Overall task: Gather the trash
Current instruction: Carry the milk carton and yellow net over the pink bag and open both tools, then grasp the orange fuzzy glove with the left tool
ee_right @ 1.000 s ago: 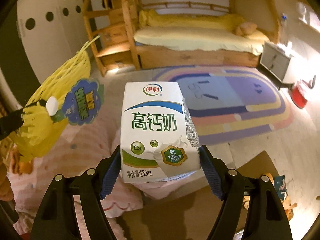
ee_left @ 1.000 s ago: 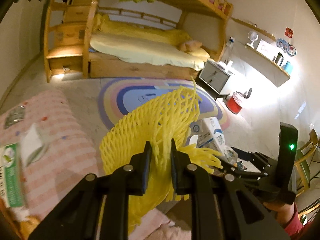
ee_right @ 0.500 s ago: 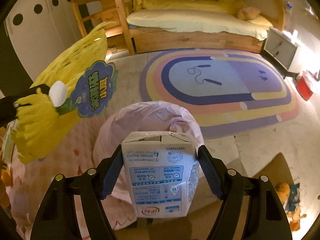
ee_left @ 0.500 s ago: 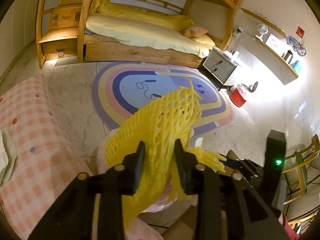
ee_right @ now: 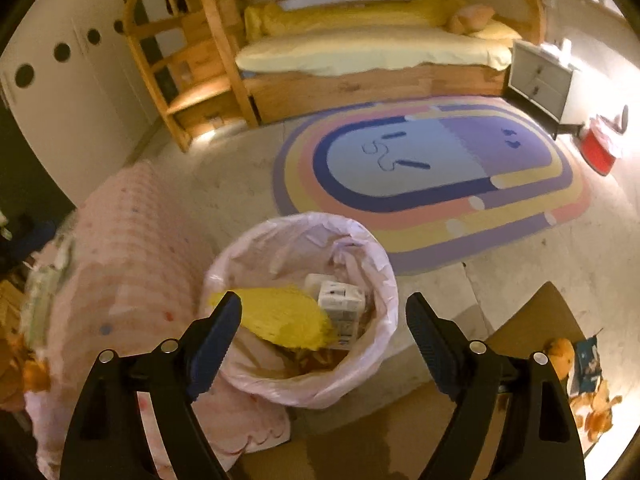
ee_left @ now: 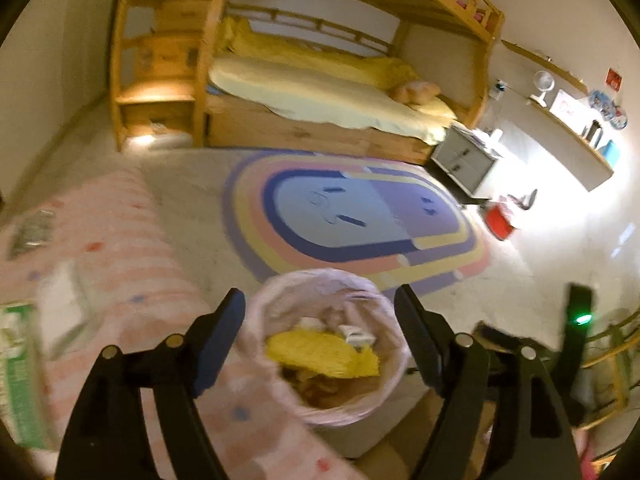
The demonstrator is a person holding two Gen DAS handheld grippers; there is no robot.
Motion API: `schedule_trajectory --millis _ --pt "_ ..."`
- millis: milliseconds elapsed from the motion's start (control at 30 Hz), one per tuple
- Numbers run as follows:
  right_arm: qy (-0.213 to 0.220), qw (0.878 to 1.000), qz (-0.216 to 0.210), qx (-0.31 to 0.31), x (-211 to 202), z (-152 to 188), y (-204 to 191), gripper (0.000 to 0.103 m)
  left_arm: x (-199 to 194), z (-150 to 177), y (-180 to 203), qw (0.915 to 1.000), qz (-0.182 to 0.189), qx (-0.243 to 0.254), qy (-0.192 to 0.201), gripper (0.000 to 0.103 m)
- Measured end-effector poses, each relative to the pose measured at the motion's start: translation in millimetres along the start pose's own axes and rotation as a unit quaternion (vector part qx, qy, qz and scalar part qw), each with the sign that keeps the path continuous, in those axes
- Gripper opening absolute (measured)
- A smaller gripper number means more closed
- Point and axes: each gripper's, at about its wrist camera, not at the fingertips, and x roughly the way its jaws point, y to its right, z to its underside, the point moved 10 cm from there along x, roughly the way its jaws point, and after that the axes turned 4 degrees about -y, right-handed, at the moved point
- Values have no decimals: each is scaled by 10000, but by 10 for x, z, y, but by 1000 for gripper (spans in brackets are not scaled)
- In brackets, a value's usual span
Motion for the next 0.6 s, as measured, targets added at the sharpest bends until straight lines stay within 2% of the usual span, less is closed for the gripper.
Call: schedule_trajectory --millis 133,233,433,533,600 --pt "239 9993 -262 -124 -330 7 -249 83 -397 135 -140 9993 -332 47 148 75" --pt "350 9979 -482 -254 -527 20 -489 83 -622 213 -234 9988 -438 18 230 75" --pt "504 9918 -864 -793 -877 98 -1087 82 -1070 506 -428 9962 -812 27 320 75" --pt "528 9868 -1074 -1093 -992 167 -1408 80 -1279 712 -616 9946 -986 -115 314 76" --pt "536 9827 -1181 -1325 -1035 219 -1635 73 -1389 821 -729 9934 -1079 -228 304 76"
